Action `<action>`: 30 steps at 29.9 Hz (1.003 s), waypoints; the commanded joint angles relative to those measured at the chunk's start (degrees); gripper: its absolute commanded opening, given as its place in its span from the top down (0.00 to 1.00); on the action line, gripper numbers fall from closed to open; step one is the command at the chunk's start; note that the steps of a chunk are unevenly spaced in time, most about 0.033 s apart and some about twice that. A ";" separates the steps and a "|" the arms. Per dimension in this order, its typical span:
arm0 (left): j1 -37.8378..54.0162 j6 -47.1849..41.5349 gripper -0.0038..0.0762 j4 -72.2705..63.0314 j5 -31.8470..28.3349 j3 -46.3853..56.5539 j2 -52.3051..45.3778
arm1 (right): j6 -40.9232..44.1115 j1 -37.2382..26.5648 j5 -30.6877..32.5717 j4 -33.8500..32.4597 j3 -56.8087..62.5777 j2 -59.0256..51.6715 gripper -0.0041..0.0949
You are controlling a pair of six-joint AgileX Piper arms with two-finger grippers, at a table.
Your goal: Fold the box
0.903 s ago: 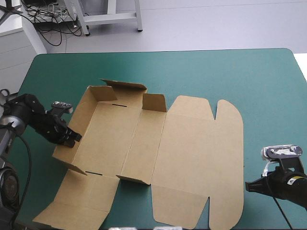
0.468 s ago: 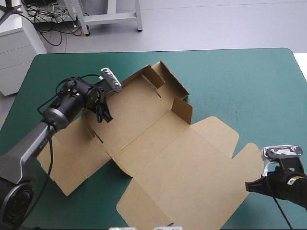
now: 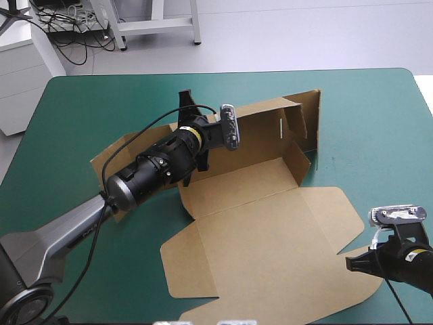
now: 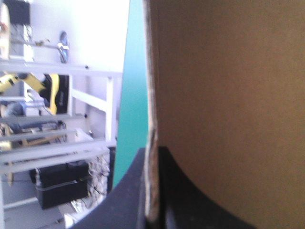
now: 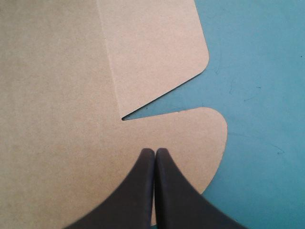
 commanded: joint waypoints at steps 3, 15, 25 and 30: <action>-4.08 -3.55 0.96 7.93 -7.86 -2.05 -2.50 | -0.66 -0.36 -2.86 0.72 -1.38 -0.01 0.97; -4.96 -8.20 0.96 12.89 -10.94 -2.05 0.28 | -0.66 -0.36 -4.30 0.72 -1.38 -0.01 0.97; -6.53 -25.35 0.96 33.86 -9.22 -1.81 6.45 | -0.66 -0.36 -7.32 1.18 -1.38 -0.01 0.97; -8.34 -38.46 0.96 47.84 -6.23 1.46 6.85 | -0.66 -0.36 -9.97 3.17 -1.38 -0.01 0.97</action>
